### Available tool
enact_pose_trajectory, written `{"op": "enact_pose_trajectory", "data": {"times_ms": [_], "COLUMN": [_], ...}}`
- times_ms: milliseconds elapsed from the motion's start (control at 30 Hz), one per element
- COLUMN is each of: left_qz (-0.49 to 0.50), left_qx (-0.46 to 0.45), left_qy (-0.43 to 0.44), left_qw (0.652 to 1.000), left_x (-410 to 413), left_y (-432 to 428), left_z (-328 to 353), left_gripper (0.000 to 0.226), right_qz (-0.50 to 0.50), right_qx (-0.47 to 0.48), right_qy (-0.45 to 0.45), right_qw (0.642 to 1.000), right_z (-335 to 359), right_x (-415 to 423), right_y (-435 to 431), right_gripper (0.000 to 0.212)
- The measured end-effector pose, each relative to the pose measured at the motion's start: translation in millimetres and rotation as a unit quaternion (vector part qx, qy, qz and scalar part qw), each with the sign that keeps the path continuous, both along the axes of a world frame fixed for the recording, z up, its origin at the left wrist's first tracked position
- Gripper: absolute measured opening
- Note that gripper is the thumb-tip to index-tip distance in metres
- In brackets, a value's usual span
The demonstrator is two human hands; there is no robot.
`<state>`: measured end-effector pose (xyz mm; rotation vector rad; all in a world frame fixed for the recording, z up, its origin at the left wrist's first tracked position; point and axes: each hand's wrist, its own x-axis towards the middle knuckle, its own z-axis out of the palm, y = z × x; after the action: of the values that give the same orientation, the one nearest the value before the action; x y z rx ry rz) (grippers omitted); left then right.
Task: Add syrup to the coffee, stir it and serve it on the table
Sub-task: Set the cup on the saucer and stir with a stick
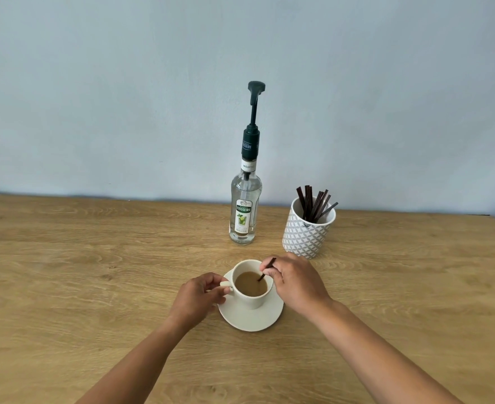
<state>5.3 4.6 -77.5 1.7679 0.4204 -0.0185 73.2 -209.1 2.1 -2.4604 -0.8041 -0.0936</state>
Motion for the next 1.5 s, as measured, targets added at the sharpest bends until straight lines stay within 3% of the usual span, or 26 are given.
{"op": "enact_pose_trajectory", "data": {"times_ms": [333,633,1100,1333,1500], "left_qz": [-0.002,-0.007,-0.014,-0.012,-0.01], "left_qx": [-0.003,0.009,0.023,0.027,0.025], "left_qy": [0.009,0.017,0.012,0.013,0.015], "left_qw": [1.0,1.0,1.0,0.999,1.0], "left_x": [1.4,0.9,1.1,1.0,0.7], "left_y": [0.1,1.3,1.8,0.1,0.1], "left_z": [0.3,3.1,4.9,6.2,6.4], "left_gripper": [0.008,0.009,0.007,0.008,0.007], "right_qz": [0.032,0.009,0.004,-0.011,0.007], "right_qx": [0.043,-0.018,0.017,-0.016,-0.002], "right_qy": [0.063,0.01,0.048,-0.032,-0.009], "right_qw": [0.997,1.0,0.999,0.999,1.0], "right_z": [-5.2,-4.5,-12.0,-7.8,-7.6], "right_x": [-14.7,-2.3,-11.3,-6.9,-9.3], "right_y": [7.8,3.1,7.6,0.5,-6.3], "right_gripper": [0.013,0.015,0.015,0.014,0.012]}}
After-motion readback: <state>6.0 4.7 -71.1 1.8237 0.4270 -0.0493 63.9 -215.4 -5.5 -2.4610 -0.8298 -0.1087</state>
